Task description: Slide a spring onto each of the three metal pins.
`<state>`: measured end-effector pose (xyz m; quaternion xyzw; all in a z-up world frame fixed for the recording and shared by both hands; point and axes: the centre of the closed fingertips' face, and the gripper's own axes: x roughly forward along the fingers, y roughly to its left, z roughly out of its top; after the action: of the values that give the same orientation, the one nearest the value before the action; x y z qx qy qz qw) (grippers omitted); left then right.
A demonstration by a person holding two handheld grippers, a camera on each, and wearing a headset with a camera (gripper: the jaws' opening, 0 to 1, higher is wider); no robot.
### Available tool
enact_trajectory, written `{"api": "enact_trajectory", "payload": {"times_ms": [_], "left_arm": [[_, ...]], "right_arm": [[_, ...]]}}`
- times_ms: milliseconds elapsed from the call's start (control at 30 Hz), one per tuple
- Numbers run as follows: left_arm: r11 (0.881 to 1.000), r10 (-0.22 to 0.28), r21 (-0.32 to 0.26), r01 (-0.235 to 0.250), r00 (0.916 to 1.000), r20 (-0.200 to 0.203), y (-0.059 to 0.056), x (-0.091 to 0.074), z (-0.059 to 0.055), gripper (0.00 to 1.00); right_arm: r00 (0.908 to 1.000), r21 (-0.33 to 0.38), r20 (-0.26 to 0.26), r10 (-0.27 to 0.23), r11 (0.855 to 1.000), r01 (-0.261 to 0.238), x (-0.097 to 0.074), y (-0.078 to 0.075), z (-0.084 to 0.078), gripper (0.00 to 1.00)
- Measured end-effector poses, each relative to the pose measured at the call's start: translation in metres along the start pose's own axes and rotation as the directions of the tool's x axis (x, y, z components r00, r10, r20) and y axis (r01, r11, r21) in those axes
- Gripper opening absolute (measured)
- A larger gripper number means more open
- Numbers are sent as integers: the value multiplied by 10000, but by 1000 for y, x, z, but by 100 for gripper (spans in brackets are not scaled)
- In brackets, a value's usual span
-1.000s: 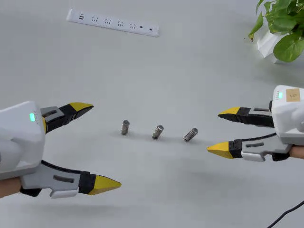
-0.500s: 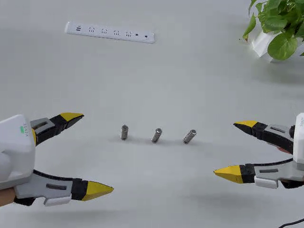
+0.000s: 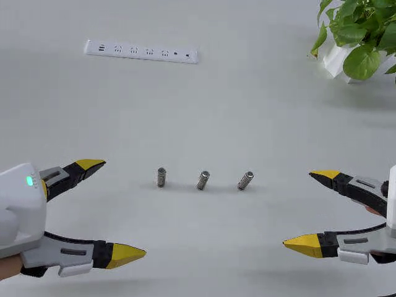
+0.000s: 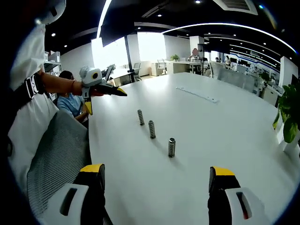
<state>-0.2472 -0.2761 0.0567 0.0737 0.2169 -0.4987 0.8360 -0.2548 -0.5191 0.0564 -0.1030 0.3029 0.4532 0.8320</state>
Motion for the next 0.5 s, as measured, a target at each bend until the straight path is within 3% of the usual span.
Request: {"api": "enact_trajectory", "payload": {"times_ms": [500], "left_arm": [[10000,-19,36,20,9999,-110,-4,2,-1,99]], "right_arm": [[10000,12,98,6,10000,-6,-1,2,-1,90]]}}
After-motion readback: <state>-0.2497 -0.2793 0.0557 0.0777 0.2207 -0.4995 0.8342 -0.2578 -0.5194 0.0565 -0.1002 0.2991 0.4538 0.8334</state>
